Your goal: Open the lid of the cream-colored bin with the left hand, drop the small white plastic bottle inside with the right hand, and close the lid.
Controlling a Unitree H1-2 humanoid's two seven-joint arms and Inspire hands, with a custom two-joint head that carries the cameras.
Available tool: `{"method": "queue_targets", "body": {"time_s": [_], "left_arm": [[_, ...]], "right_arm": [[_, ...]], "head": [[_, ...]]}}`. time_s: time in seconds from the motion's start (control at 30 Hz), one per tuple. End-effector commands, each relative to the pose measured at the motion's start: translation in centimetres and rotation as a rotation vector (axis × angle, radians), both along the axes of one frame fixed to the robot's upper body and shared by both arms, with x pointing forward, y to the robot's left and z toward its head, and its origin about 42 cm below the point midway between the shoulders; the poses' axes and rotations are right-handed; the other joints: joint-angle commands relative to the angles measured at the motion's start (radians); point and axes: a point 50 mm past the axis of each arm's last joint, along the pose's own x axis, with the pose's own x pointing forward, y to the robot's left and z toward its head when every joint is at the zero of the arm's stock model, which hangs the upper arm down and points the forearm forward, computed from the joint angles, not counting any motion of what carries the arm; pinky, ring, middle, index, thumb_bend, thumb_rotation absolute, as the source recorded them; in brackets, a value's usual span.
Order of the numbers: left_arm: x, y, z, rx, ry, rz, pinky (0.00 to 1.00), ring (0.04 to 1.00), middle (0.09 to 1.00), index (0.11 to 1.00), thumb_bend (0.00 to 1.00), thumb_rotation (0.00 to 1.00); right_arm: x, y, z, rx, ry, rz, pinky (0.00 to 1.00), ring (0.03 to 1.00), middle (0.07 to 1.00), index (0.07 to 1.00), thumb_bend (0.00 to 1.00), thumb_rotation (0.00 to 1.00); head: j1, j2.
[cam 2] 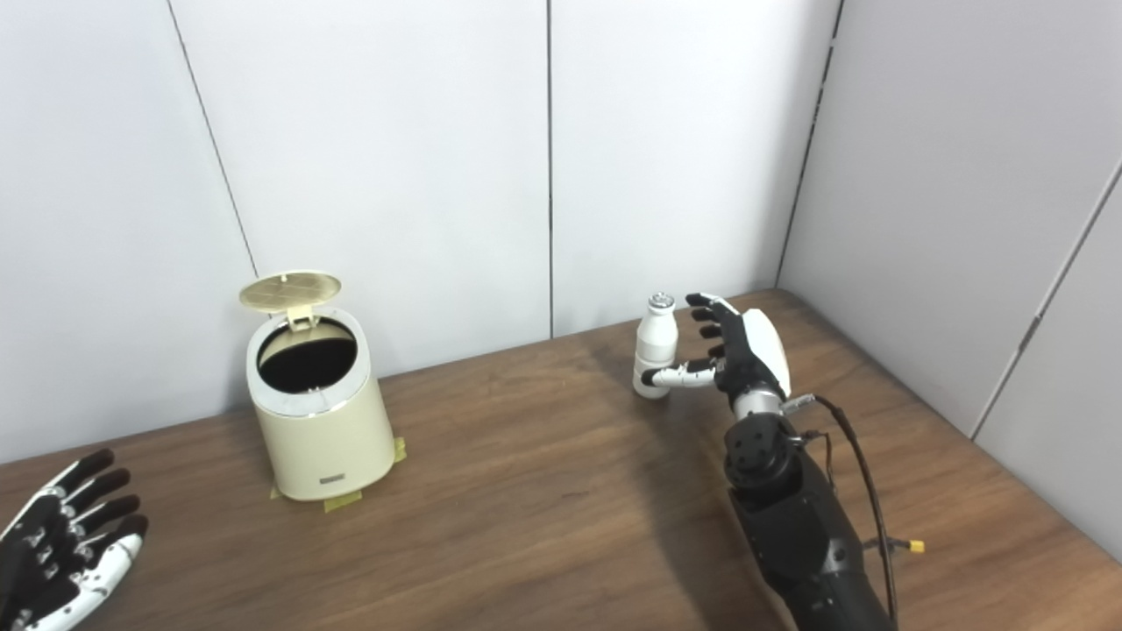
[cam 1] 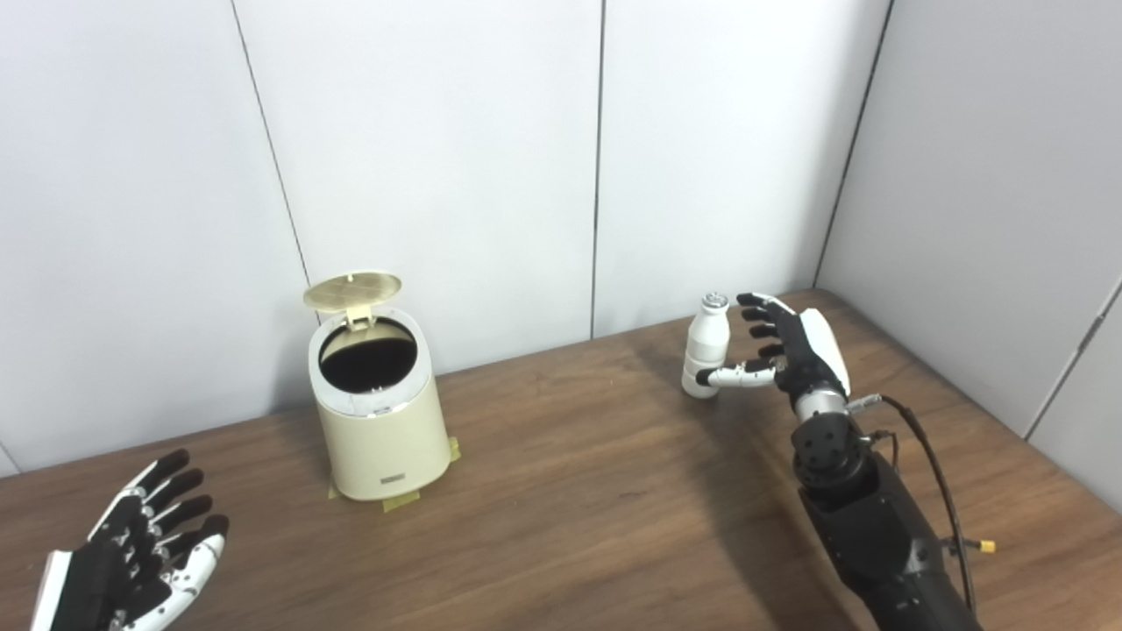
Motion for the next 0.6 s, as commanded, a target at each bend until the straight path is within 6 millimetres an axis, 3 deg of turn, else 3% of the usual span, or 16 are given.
{"method": "queue_targets", "body": {"time_s": [0.0, 0.57], "left_arm": [[0.4, -0.3, 1.5, 0.006, -0.064, -0.014, 0.71, 0.796, 0.848, 0.892, 0.31, 0.0], [0.0, -0.2, 0.7, 0.085, -0.042, -0.016, 0.79, 0.799, 0.822, 0.869, 0.35, 0.0]], "right_arm": [[1.3, -0.1, 3.0, -0.051, -0.11, 0.007, 0.61, 0.708, 0.762, 0.784, 0.82, 0.08], [2.0, 1.1, 2.4, 0.001, -0.135, 0.039, 0.66, 0.719, 0.752, 0.761, 0.79, 0.03]], "head": [[0.0, 0.001], [0.015, 0.006]]}}
